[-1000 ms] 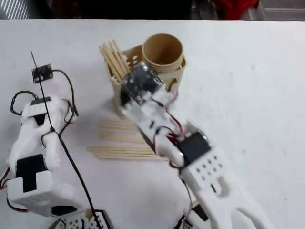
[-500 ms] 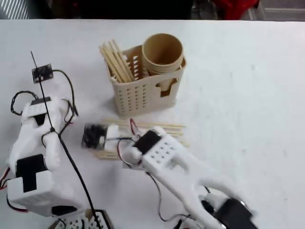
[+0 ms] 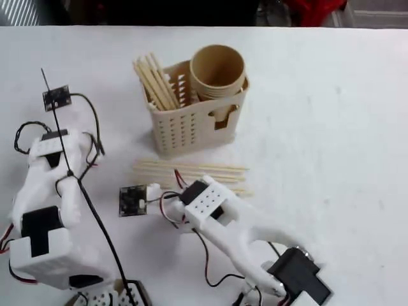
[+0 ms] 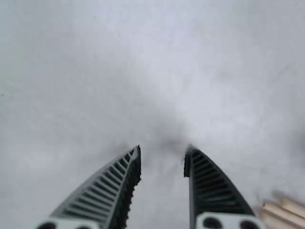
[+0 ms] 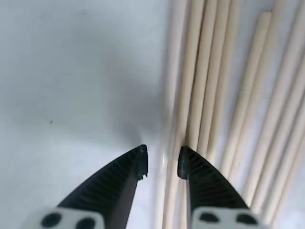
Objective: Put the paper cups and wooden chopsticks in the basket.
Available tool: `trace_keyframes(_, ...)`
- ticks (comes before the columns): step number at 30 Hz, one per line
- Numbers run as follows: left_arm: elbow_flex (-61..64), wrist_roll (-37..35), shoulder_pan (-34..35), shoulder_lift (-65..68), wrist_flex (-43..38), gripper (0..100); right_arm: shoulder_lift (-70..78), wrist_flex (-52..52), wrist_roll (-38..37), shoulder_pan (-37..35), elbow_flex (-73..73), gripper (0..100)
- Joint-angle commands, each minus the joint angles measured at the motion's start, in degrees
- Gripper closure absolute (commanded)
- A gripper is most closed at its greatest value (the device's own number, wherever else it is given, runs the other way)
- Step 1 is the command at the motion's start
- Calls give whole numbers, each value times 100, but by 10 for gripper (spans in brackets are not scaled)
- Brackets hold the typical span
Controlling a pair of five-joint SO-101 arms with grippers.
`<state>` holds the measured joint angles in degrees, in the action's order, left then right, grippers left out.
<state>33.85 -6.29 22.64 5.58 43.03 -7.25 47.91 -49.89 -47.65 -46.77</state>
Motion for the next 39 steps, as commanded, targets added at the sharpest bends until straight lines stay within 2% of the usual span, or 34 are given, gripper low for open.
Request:
trace_keyframes(1,-35,-35,-31,-31,-132,831,57,-31,-70,-75,-44,942)
trace_keyframes(4,-35,-35,-31,-31,-132,831,57,-4,-70,-75,-44,981)
trace_keyframes(14,-35,-35,-31,-31,-132,831,57,-31,-62,-75,-193,900)
trace_keyframes(19,-26,-35,-31,-31,-132,831,57,-31,-62,-75,-193,901)
trace_keyframes(23,-35,-35,-31,-31,-132,831,4,4,35,-66,-176,988)
trace_keyframes(25,-35,-35,-31,-31,-132,831,-101,40,255,22,-149,974)
trace_keyframes(31,-35,-35,-31,-31,-132,831,-1534,655,387,488,-105,981)
trace_keyframes(36,-35,-35,-31,-31,-132,831,-3169,1182,923,541,0,981)
trace_keyframes(39,-44,-35,-31,-31,-132,831,-3978,1358,1389,576,580,981)
